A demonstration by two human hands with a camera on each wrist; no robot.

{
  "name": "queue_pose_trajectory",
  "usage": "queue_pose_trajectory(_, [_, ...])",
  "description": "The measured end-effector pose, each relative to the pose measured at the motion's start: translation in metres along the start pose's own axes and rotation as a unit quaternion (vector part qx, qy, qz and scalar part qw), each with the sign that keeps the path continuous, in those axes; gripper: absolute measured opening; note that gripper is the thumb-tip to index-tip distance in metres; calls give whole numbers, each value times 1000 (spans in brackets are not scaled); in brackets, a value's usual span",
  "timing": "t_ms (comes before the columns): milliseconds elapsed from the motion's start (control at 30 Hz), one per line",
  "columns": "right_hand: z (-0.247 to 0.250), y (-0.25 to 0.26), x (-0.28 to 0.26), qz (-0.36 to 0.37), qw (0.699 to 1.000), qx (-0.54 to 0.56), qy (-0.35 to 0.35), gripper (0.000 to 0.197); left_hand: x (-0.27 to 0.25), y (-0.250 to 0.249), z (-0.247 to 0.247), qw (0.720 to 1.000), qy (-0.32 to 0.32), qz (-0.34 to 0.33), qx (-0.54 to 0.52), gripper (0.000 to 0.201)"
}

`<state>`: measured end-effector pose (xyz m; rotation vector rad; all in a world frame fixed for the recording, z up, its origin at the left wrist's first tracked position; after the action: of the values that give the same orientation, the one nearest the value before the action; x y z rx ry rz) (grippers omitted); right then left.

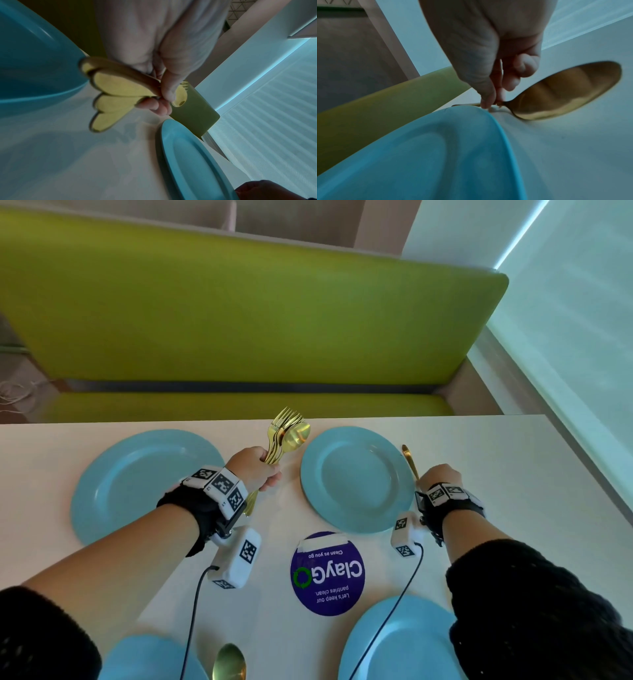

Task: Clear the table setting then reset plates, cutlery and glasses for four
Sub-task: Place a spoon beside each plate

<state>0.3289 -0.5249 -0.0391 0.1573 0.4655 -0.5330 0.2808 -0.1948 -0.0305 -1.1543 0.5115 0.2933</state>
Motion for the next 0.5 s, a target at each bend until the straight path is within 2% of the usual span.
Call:
queue_pose_trajectory(100, [-2,-2,5,-8,1000,26,-11,31,4,1,-4,1000,1,4,-4,23])
queue_pose_trajectory(333, [-3,-7,10,-39,986,164,-17,39,10,3,-7,1000,4,10,-4,23])
queue_pose_trajectory(500, [-2,-4,10,-37,982,187,-16,42,11,6,-9,1000,1,19,-2,23])
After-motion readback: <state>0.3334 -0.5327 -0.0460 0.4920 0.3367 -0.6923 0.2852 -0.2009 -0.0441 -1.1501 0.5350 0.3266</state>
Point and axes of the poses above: each hand's wrist, its own x-axis towards the middle knuckle, its own z-axis out of the back of the hand, y = z × x, the point moved 3 cm from there along x, towards the middle knuckle, and after that the axes turned 6 degrees about y, right-handed, at the moved point
